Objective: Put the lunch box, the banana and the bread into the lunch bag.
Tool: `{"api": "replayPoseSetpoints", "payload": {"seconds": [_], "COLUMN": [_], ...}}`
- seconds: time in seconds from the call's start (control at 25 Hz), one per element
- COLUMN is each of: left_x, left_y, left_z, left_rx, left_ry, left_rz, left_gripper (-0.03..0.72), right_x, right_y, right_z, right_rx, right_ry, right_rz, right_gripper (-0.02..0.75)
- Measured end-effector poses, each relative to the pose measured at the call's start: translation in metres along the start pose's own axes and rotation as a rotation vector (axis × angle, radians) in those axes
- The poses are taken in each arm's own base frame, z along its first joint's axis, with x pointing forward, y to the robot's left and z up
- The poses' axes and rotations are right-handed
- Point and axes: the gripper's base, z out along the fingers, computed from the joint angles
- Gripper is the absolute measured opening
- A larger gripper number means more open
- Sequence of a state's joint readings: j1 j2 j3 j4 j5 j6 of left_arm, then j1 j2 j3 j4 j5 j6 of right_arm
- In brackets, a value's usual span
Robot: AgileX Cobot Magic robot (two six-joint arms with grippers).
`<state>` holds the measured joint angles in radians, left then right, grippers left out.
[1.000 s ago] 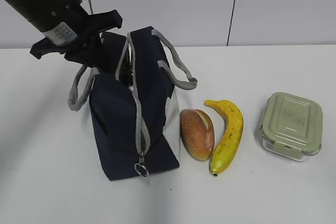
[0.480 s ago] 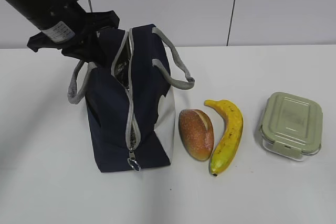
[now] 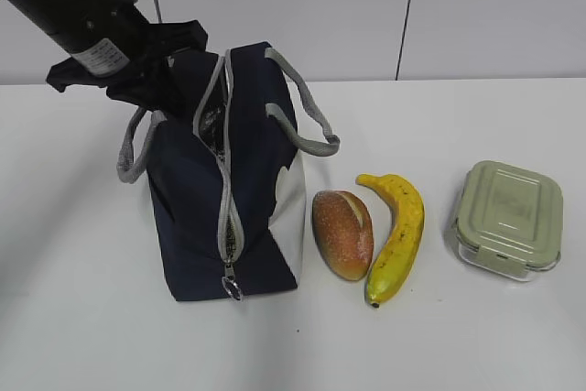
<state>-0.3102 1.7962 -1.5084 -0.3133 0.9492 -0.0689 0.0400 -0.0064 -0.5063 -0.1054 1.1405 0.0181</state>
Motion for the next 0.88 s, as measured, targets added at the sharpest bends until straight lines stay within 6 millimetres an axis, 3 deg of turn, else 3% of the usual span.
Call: {"api": "replayPoseSetpoints", "payload": {"seconds": [0.2, 0.48, 0.88], "left_x": [0.001, 0.001, 0.001], "left_y": [0.001, 0.002, 0.002], "left_z": [0.0, 0.0, 0.0], "left_rx": [-0.01, -0.019, -0.021], "left_ry": [0.013, 0.015, 0.016], "left_rz": [0.006, 0.012, 0.014], "left_gripper": [-0.003, -0.003, -0.003], "right_x": [-0.019, -0.051, -0.065], "right_y": [0.013, 0.026, 0.037], "right_z": [0.028, 0.09, 0.159], "right_rx": [-0.118, -0.192, -0.247], "right_ry": [0.191, 0.32, 0.409], "right_rz": [0.05, 0.118, 0.126], "right_gripper": [0.457, 0.456, 0.457]}}
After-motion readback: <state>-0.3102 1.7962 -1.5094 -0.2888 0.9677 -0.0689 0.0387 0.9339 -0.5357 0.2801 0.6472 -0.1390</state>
